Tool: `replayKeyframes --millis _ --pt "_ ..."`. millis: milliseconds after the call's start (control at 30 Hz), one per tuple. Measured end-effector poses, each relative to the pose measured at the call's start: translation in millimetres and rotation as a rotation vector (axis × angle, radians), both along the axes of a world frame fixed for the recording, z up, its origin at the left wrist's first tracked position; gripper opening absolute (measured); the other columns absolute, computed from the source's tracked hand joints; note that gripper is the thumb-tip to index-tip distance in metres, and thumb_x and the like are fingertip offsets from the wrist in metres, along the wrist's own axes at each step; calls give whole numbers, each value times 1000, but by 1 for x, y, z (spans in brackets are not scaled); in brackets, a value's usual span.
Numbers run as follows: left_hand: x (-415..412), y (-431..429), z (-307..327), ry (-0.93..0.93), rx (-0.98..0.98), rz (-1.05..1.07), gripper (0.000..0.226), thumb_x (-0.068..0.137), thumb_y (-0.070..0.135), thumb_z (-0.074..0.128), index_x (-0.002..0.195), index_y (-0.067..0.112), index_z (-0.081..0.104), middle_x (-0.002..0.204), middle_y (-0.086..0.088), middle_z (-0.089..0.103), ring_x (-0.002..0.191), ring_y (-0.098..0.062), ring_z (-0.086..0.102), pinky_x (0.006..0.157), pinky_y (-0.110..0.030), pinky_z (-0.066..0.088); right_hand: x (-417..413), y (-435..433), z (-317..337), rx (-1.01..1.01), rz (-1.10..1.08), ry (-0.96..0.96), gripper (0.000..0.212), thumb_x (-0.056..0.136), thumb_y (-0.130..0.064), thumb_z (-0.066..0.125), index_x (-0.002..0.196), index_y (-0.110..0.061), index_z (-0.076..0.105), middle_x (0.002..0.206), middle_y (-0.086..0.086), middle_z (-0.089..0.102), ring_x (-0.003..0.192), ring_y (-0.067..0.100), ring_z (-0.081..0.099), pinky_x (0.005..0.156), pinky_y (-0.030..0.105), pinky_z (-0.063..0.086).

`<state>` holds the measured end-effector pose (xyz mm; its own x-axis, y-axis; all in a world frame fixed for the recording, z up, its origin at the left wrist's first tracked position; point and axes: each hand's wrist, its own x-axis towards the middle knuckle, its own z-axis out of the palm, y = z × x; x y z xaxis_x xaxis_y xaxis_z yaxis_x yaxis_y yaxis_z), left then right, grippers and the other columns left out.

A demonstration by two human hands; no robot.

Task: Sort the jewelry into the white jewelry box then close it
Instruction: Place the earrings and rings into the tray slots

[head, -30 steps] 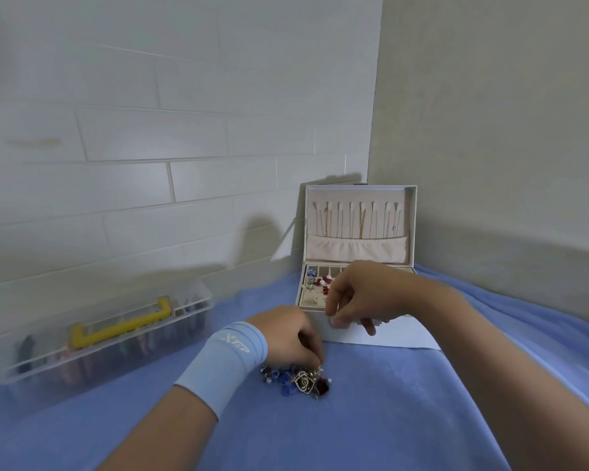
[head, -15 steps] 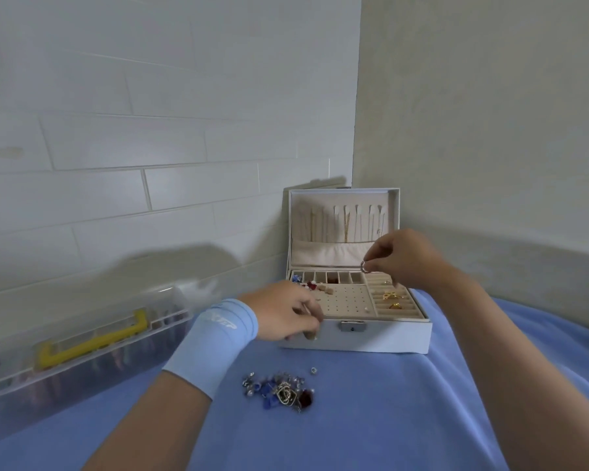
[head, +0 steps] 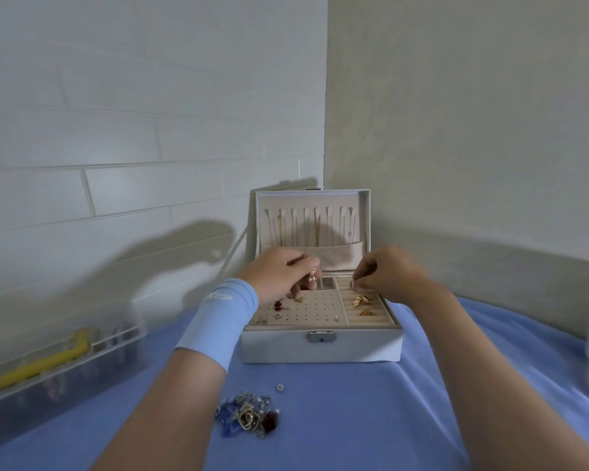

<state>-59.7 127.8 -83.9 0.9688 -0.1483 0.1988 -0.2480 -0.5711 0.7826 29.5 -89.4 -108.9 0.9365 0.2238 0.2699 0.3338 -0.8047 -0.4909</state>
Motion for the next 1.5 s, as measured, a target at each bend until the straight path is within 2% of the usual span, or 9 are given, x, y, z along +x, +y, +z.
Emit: replayKeyframes --millis 100,233,567,800,900,1033,1167,1367,1500 --pt "6 -3 -10 7 -37 -8 28 103 29 48 95 15 71 75 9 70 64 -12 59 58 -26 41 -1 -2 3 -8 29 22 9 77 -17 84 77 -24 79 75 -16 71 76 1 64 69 23 53" --pt "8 -1 -18 36 -25 -17 28 103 30 49 98 16 72 76 9 69 61 -10 58 56 -23 41 -2 0 5 -67 39 25 9 78 -13 81 78 -22 80 75 -15 71 77 3 65 77 29 58" --pt "5 0 -19 30 -45 -11 24 102 29 50 98 23 73 78 12 71 63 -9 59 61 -28 43 -3 -2 3 -83 86 86 15 93 -15 69 91 -25 80 85 -15 69 86 6 63 82 24 52" --pt "4 4 -18 79 -264 -15 21 103 25 50 109 15 68 95 3 77 72 -15 64 57 -27 41 -9 8 11 -292 60 45 27 96 -15 57 101 -30 79 101 -13 69 92 11 61 81 26 49" --pt "3 4 -17 109 -354 15 22 104 23 47 111 11 64 95 -2 78 74 -17 67 56 -27 40 -18 23 20 -60 135 -50 29 97 -12 56 100 -32 77 108 -12 69 95 12 64 76 20 47" --pt "4 7 -15 132 -453 61 21 104 22 46 109 8 61 94 -10 77 77 -25 70 54 -25 43 -40 48 32 208 355 -16 12 90 -17 68 92 -23 78 89 -11 73 75 2 66 66 15 48" --pt "5 12 -15 167 -474 77 18 105 23 45 106 10 56 90 -16 76 84 -29 74 54 -24 46 -41 60 27 254 348 -10 17 79 -27 85 93 -20 78 85 -6 74 61 -5 61 57 10 46" --pt "-1 17 -8 182 -417 69 21 101 28 54 108 10 62 95 -7 77 88 -24 75 59 -25 50 -42 61 24 368 332 -22 8 82 -14 82 89 -13 78 83 -1 74 50 -6 57 52 9 43" --pt "-2 23 -4 51 -287 161 10 90 28 70 96 21 75 86 5 77 74 -14 72 54 -22 48 -44 64 24 369 308 -92 7 82 -18 83 86 -19 77 82 -3 74 48 -5 54 54 17 47"
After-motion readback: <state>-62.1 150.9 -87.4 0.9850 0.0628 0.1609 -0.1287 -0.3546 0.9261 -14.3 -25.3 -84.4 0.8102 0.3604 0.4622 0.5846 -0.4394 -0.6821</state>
